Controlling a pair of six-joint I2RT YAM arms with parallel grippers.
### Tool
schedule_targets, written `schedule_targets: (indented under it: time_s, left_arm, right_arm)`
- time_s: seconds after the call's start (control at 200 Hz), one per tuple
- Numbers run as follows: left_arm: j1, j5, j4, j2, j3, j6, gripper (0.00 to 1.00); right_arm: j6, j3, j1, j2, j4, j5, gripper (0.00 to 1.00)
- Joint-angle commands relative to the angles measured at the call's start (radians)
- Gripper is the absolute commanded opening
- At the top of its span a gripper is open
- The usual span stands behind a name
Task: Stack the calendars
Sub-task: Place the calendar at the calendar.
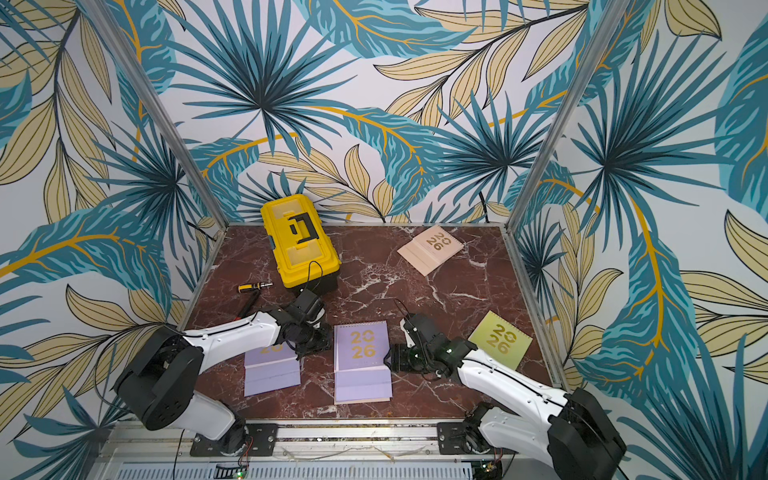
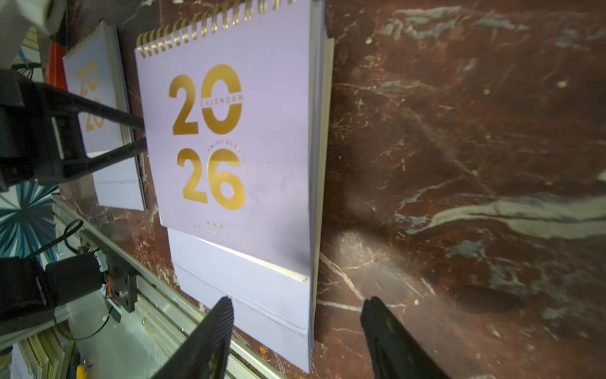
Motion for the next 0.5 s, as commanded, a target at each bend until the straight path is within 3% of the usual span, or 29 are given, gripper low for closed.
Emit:
schedule_targets:
  time_s: [0.0, 0.235, 0.401, 0.496]
  left_arm:
    - [0.001, 0.012, 0.017, 0.021, 0.030, 0.018, 0.00]
    - [-0.005, 0.016, 0.020, 0.037, 0.045, 0.021, 0.00]
    - [-0.007, 0.022, 0.027, 0.042, 0.047, 0.025, 0.00]
    - [-0.007, 0.028, 0.033, 0.047, 0.046, 0.023, 0.00]
  right_arm:
    - [0.000, 0.038, -0.001, 0.030, -0.076, 0.106, 0.58]
    - [0.004, 0.104, 0.000, 0.096, -0.152, 0.206, 0.38]
    - [0.012, 0.139, 0.001, 0.145, -0.193, 0.256, 0.09]
    - [0.016, 0.166, 0.007, 0.194, -0.213, 0.274, 0.00]
